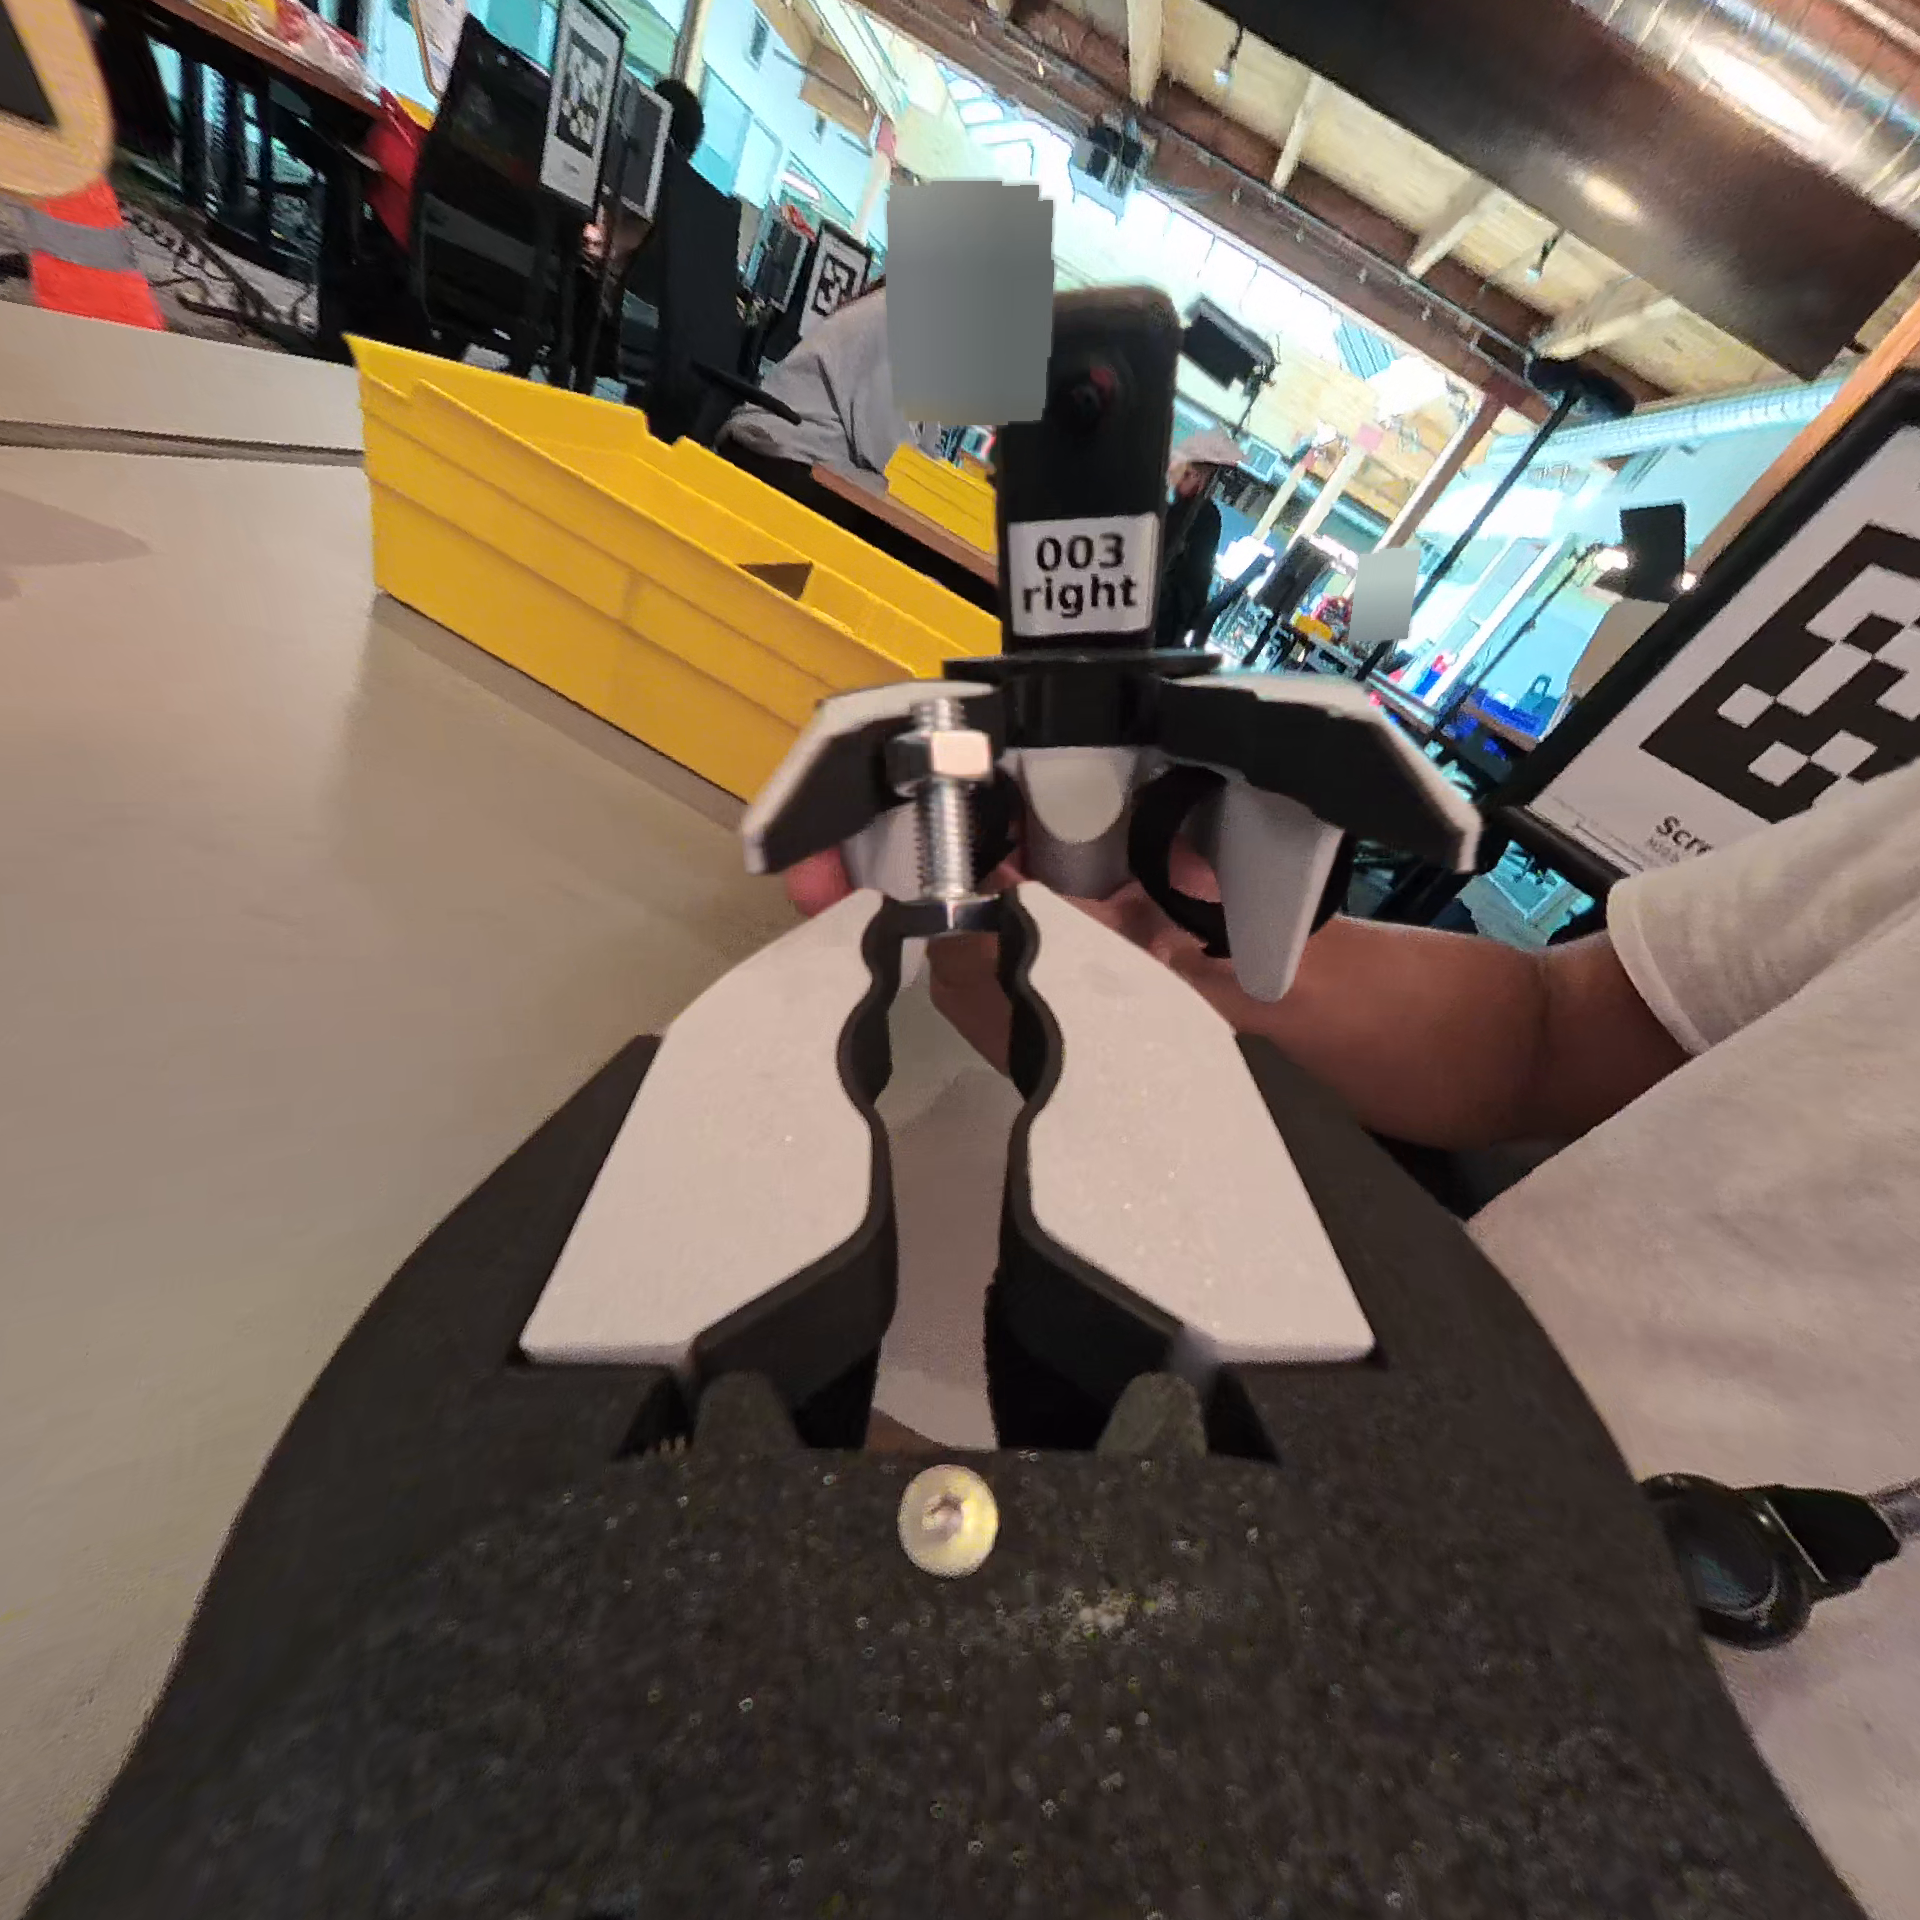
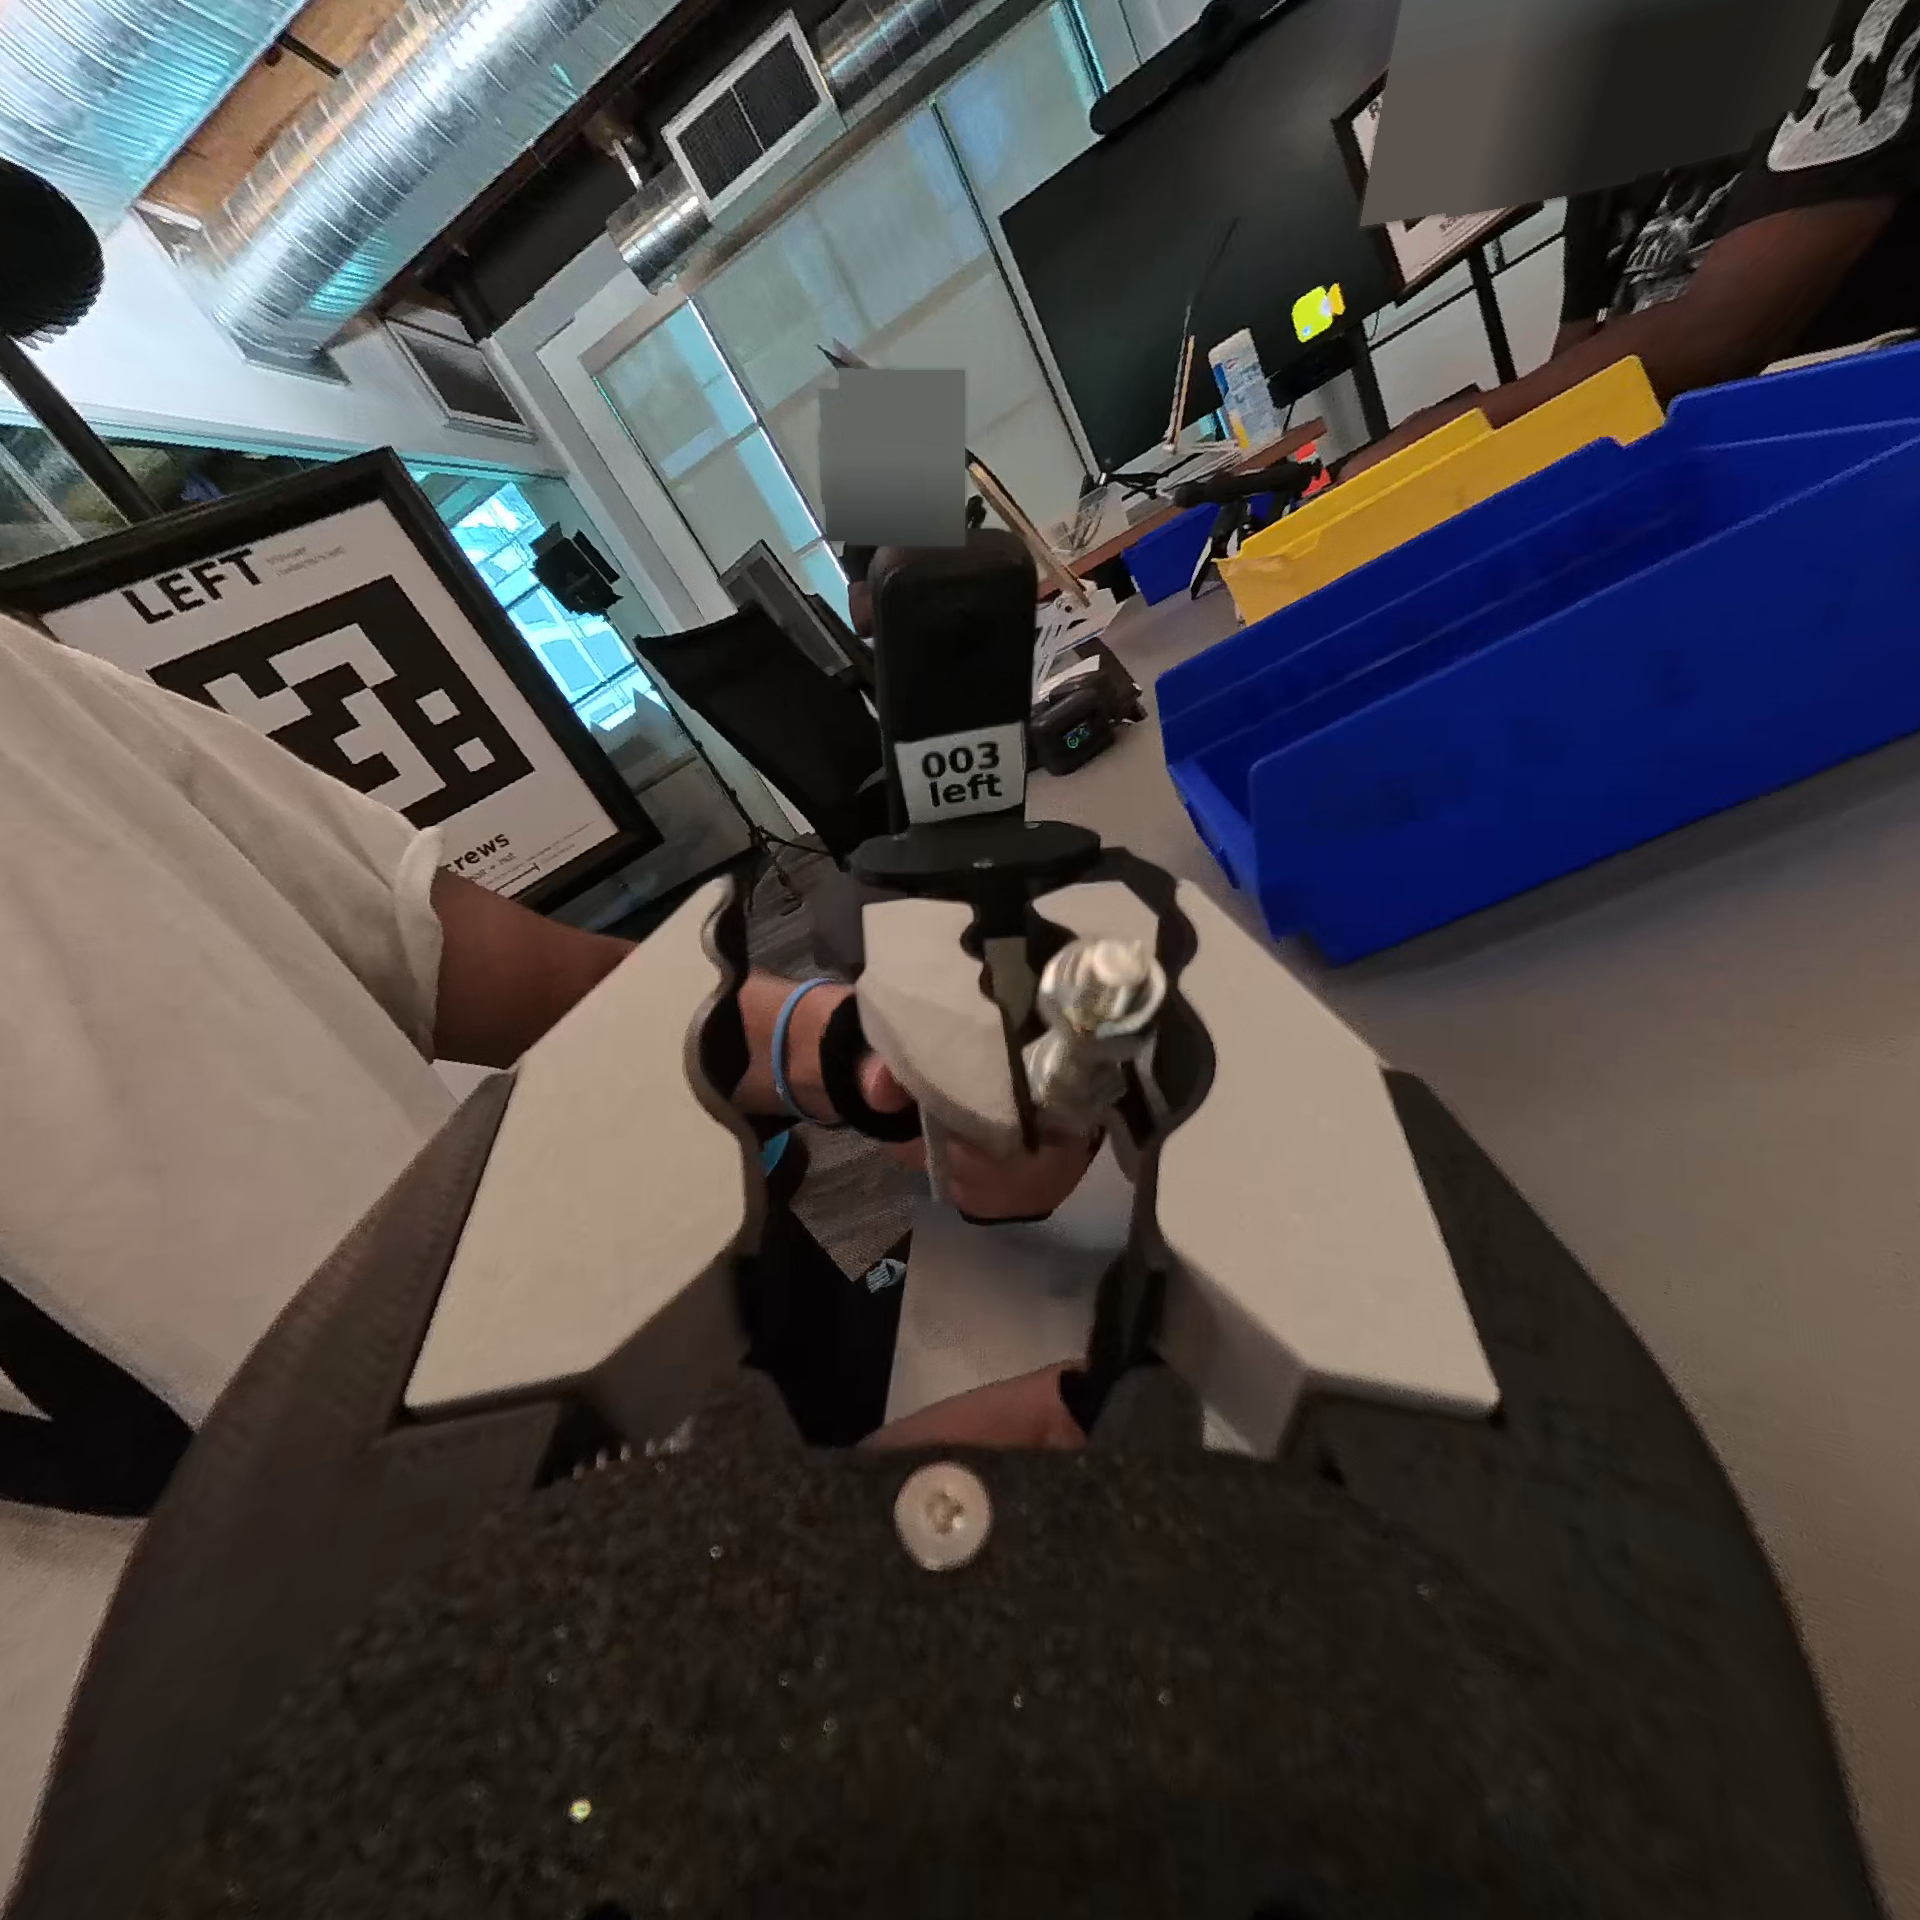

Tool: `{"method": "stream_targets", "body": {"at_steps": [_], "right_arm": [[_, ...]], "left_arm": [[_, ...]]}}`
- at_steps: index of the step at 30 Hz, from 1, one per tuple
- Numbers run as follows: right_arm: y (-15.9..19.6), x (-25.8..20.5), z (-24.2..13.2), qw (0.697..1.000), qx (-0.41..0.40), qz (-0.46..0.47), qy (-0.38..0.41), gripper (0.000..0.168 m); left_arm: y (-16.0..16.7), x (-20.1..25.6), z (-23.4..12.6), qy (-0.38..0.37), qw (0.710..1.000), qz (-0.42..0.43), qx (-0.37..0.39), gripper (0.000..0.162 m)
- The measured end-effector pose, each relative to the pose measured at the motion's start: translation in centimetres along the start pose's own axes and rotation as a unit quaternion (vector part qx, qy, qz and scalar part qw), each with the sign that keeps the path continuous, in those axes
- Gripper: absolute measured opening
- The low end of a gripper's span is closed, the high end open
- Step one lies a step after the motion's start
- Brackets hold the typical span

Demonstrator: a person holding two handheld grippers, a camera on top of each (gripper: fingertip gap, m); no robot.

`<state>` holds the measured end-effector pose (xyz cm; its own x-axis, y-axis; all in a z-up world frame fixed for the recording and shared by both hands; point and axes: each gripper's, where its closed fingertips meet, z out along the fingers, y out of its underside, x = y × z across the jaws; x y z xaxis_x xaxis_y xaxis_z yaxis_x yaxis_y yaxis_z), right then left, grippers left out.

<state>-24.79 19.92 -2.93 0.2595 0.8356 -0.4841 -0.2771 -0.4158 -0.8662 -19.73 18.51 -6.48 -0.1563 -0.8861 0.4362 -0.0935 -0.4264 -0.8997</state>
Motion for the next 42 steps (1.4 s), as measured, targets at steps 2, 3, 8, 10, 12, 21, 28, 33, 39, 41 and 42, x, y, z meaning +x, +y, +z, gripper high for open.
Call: {"method": "stream_targets", "body": {"at_steps": [2,3,8,10,12,21,28,33,39,41,42], "right_arm": [[-0.1,0.0,-0.2,1.0,-0.004,-0.011,0.002,0.076],[-0.1,0.2,-0.6,1.0,-0.002,-0.012,0.007,0.076],[-0.7,1.0,-3.2,0.999,0.011,-0.016,0.034,0.072],[-0.7,0.3,-2.7,1.0,0.009,-0.01,0.011,0.071],[-0.7,0.2,-1.5,1.0,0.01,-0.008,0.007,0.078],[-1.1,3.0,-3.2,0.997,0.021,-0.002,0.074,0.078],[2.9,8.5,-4.6,0.976,-0.069,0.171,0.114,0.079],[-1.8,5.0,-2.9,0.995,0.034,0.036,0.09,0.082],[-2.2,1.6,0.7,0.996,0.071,0.015,0.043,0.094],[-2.0,1.4,1.6,0.997,0.064,0.016,0.03,0.098],[-2.0,1.2,1.9,0.998,0.057,0.02,0.022,0.099]], "left_arm": [[-0.1,0.1,0.1,0.0,1.0,0.002,0.001,0.018],[-0.3,-0.1,-0.1,-0.004,1.0,0.002,0.004,0.018],[-1.2,-1.3,-1.7,-0.02,0.999,-0.015,0.029,0.018],[-1.1,-1.2,-1.5,-0.018,0.999,-0.014,0.025,0.018],[-0.7,-0.7,-0.8,-0.005,1.0,-0.013,0.017,0.018],[-1.5,-1.2,-1.6,-0.014,0.999,-0.022,0.042,0.018],[-2.6,-2.6,-2.8,-0.038,0.995,-0.042,0.078,0.017],[-3.1,-3.4,-3.1,-0.064,0.992,-0.041,0.099,0.017],[-2.3,-2.8,-1.7,-0.055,0.994,-0.04,0.082,0.018],[-1.9,-2.2,-1.1,-0.043,0.996,-0.036,0.069,0.018],[-1.7,-2.0,-0.9,-0.04,0.997,-0.032,0.064,0.018]]}}
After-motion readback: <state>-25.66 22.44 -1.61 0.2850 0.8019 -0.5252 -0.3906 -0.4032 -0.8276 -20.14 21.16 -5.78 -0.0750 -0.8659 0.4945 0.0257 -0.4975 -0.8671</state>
